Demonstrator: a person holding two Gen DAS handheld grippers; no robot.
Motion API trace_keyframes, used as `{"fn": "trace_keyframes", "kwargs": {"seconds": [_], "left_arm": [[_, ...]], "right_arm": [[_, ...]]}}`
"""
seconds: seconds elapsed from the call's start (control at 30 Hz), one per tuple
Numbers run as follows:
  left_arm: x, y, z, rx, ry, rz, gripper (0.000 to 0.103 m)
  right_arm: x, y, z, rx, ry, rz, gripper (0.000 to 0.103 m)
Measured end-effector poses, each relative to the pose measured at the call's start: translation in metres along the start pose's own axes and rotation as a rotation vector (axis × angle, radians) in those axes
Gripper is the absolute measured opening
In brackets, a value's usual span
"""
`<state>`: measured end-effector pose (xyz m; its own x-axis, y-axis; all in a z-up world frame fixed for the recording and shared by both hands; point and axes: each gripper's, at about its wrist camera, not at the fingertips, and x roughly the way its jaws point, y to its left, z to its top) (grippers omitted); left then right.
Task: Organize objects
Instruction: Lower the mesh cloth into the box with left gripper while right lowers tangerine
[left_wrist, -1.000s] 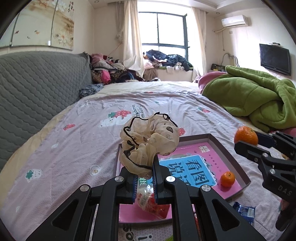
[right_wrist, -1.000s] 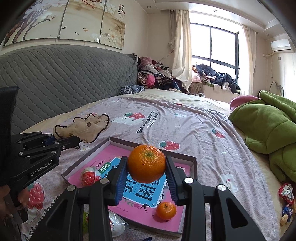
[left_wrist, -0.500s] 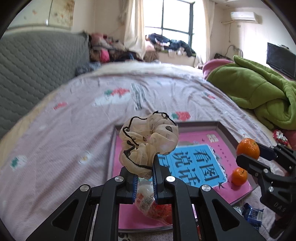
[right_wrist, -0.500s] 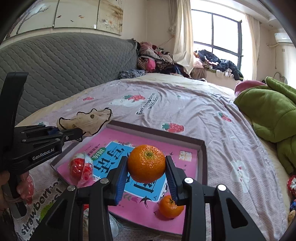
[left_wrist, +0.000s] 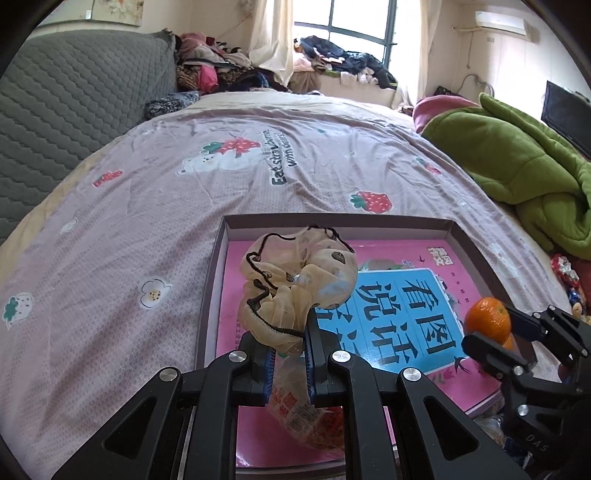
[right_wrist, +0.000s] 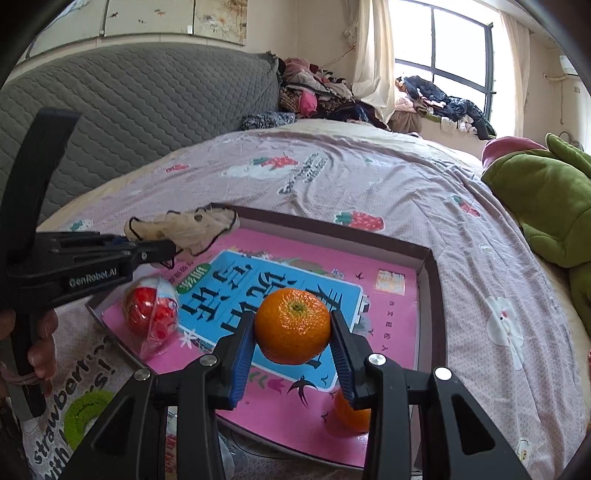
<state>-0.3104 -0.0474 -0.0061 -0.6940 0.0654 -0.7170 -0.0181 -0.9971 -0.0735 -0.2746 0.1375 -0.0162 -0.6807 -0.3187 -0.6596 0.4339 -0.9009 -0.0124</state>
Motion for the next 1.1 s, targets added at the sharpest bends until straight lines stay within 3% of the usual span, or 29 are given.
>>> {"fn": "trace_keyframes", "kwargs": {"seconds": [0.27, 1.1], "left_arm": [[0.014, 0.0, -0.002, 0.004, 0.055, -0.01, 0.014], [0.019, 0.003, -0.004, -0.009, 0.09, -0.009, 0.026]], "right_arm": [[0.017, -0.009, -0.007, 0.042, 0.065, 0.023, 0.04], [0.023, -0.005, -0.008, 0.008, 0.097, -0.015, 0.04]]}}
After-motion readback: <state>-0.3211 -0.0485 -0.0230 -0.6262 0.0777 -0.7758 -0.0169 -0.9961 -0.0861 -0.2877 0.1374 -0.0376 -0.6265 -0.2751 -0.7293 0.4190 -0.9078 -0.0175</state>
